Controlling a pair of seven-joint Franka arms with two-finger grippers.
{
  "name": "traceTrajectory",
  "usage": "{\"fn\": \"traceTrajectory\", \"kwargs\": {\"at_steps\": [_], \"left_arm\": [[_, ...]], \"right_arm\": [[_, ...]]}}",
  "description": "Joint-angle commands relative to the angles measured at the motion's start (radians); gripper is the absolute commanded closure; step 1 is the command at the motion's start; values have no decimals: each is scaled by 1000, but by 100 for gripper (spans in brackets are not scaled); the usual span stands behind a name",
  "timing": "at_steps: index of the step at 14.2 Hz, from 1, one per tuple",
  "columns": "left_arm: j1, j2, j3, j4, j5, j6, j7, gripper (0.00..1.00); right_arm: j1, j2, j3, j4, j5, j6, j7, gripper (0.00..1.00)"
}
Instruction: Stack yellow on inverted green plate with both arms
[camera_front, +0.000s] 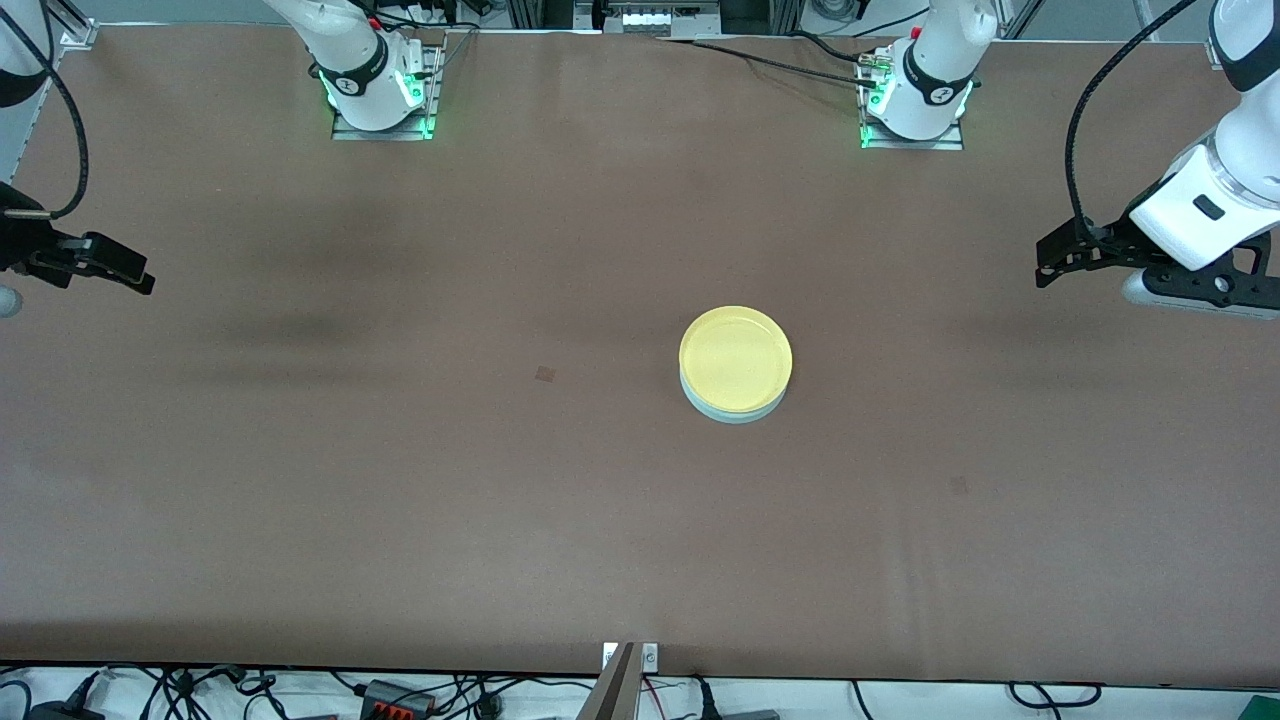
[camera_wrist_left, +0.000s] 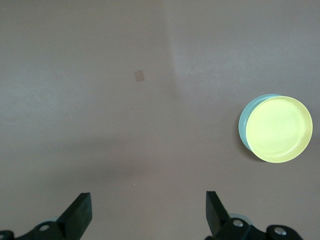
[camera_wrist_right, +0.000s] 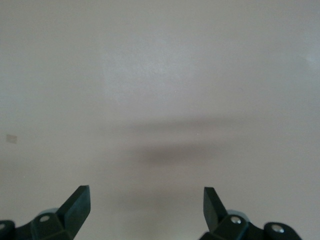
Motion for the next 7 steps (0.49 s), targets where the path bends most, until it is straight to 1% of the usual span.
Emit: {"fn": "traceTrajectory", "kwargs": {"at_steps": [1,7], "left_arm": [[1,-10,-2,4,21,-9,3,0],[1,-10,-2,4,21,-9,1,0]], "right_arm": [[-6,-2,19,14,5,-5,-20,0],[0,-8,17,12,-1,-13,-22,0]]}}
